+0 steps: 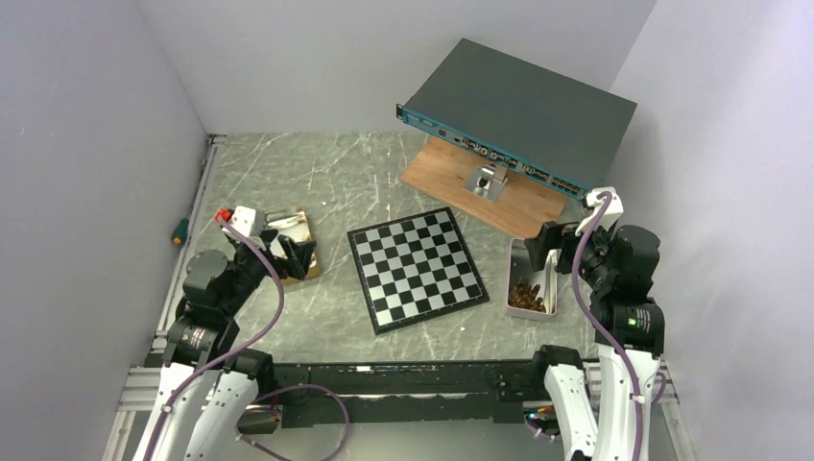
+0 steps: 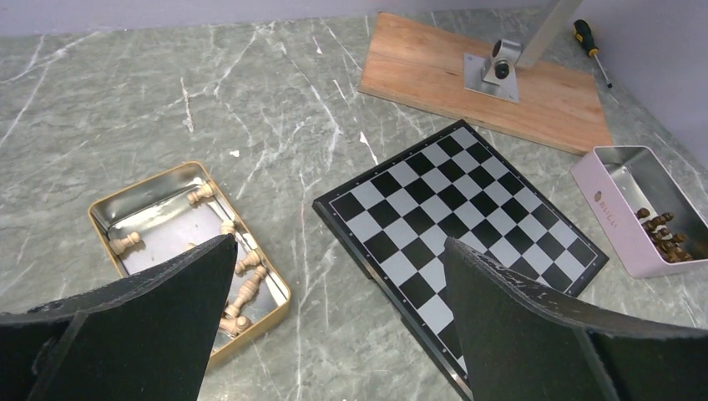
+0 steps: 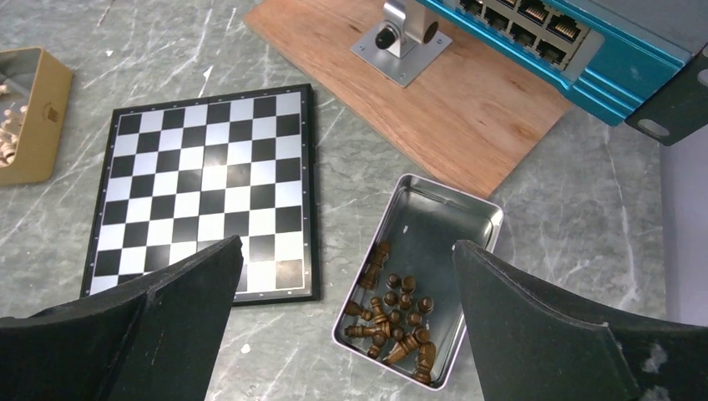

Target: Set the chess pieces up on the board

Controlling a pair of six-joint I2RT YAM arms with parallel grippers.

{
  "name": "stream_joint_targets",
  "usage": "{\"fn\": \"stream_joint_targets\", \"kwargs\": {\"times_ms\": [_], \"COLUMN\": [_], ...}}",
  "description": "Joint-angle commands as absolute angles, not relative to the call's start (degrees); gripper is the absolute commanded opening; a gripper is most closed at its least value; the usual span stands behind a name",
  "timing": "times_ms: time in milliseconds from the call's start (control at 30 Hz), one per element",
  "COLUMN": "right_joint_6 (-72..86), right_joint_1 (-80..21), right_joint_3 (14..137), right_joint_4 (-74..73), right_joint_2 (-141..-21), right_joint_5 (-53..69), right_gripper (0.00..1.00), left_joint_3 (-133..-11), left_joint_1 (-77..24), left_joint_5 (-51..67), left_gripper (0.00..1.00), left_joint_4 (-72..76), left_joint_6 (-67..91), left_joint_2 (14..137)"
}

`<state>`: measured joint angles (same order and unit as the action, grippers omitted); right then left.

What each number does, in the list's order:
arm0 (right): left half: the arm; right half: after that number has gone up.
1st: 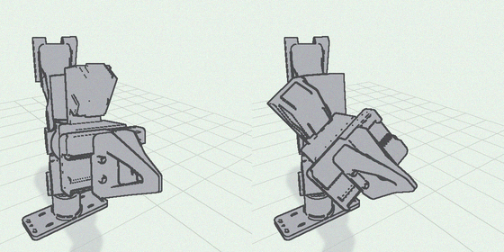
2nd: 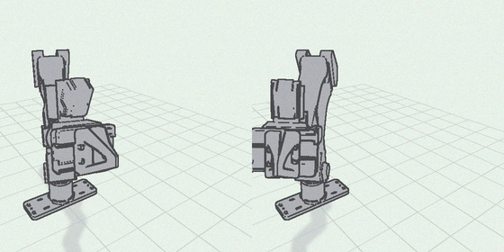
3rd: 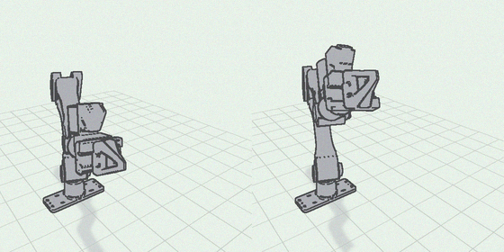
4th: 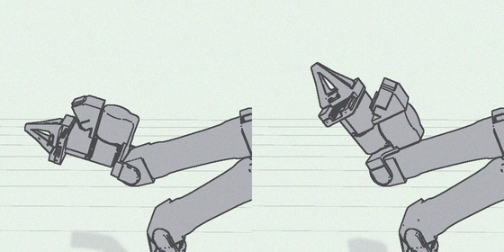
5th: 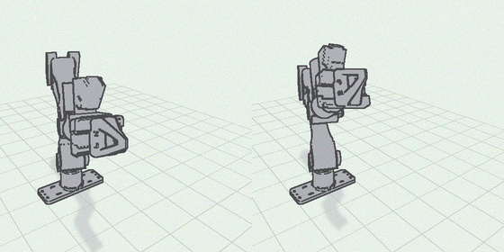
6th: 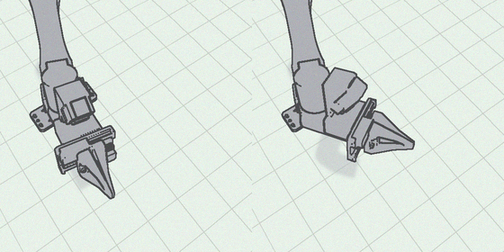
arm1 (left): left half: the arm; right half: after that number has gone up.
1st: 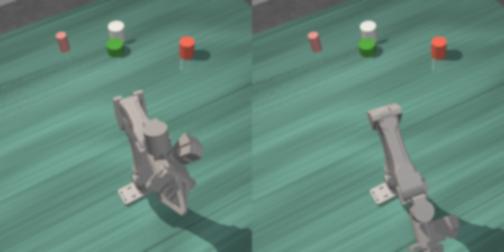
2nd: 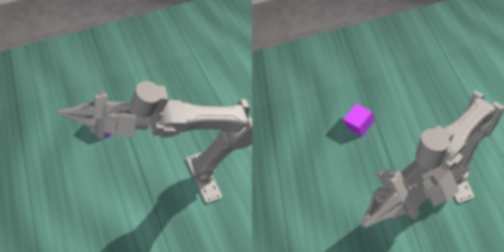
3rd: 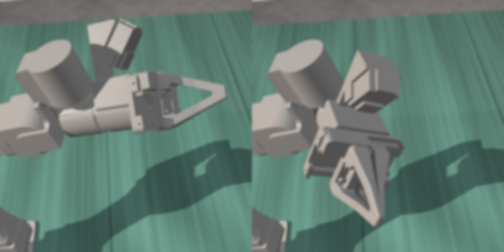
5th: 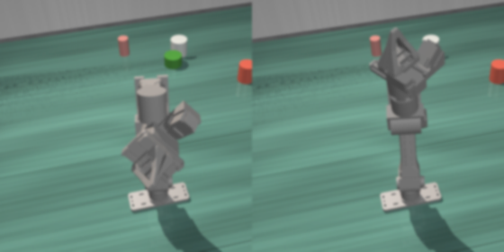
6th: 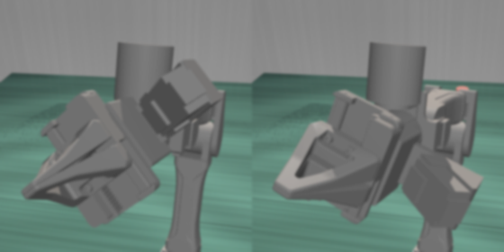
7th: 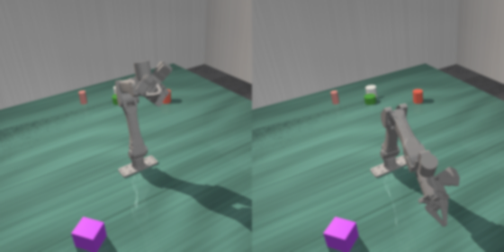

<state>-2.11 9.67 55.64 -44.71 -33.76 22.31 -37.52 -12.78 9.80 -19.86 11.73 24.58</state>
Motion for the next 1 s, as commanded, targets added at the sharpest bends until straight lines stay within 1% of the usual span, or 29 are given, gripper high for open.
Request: {"fn": "stream_joint_targets", "kwargs": {"times_ms": [0, 133, 233, 333, 400, 467, 500, 567, 633, 733, 800, 900, 967], "right_joint_6": [-1.9, -3.2, -6.0, -13.9, -25.4, -31.9, -34.1, -39.6, -43.6, -46.2, -46.2, -44.1, -45.9], "right_joint_1": [9.8, 9.8, 9.7, 9.3, 8.8, 8.1, 7.7, 6.9, 5.8, 4.1, 3.6, 3.3, 3.1], "right_joint_3": [57.0, 55.6, 54.0, 51.9, 50.4, 48.5, 47.6, 46.5, 45.6, 46.0, 47.1, 47.3, 48.3], "right_joint_4": [-44.3, -42.7, -41.5, -41.6, -44.5, -46.3, -46.5, -47.9, -49.0, -50.4, -50.7, -49.4, -51.5], "right_joint_2": [-34.4, -34.8, -35.3, -35.9, -37.1, -38.6, -39.1, -39.8, -40.8, -43.0, -44.2, -46.1, -47.2], "right_joint_5": [21.0, 24.3, 30.4, 42.4, 52.5, 57.8, 58.4, 58.5, 58.7, 59.3, 59.0, 59.1, 59.0], "right_gripper": [1.00, 1.00, 1.00, 1.00, 1.00, 1.00, 1.00, 1.00, 1.00, 1.00, 1.00, 1.00, 1.00], "left_joint_3": [-39.4, -39.5, -40.0, -40.8, -41.1, -41.6, -42.3, -43.8, -44.8, -44.8, -44.4, -44.0, -43.1], "left_joint_1": [-12.7, -12.7, -12.7, -12.7, -12.7, -12.7, -12.7, -12.7, -12.5, -12.0, -11.0, -9.1, -6.8], "left_joint_5": [12.4, 12.4, 10.3, 10.0, 9.7, 8.8, 8.0, 7.0, 7.3, 7.7, 7.9, 7.2, 7.3], "left_gripper": [1.00, 1.00, 1.00, 1.00, 1.00, 1.00, 0.99, 0.95, 0.93, 0.94, 0.99, 1.00, 1.00], "left_joint_4": [-20.5, -22.1, -25.0, -27.0, -27.2, -27.1, -27.5, -27.9, -27.3, -25.2, -23.9, -23.3, -22.5], "left_joint_6": [13.4, 14.9, 15.8, 16.3, 16.5, 15.8, 15.3, 14.1, 13.6, 14.7, 16.0, 17.2, 17.8], "left_joint_2": [24.1, 24.4, 25.9, 27.9, 28.6, 30.1, 31.4, 34.4, 37.3, 40.6, 42.5, 44.6, 45.4]}}
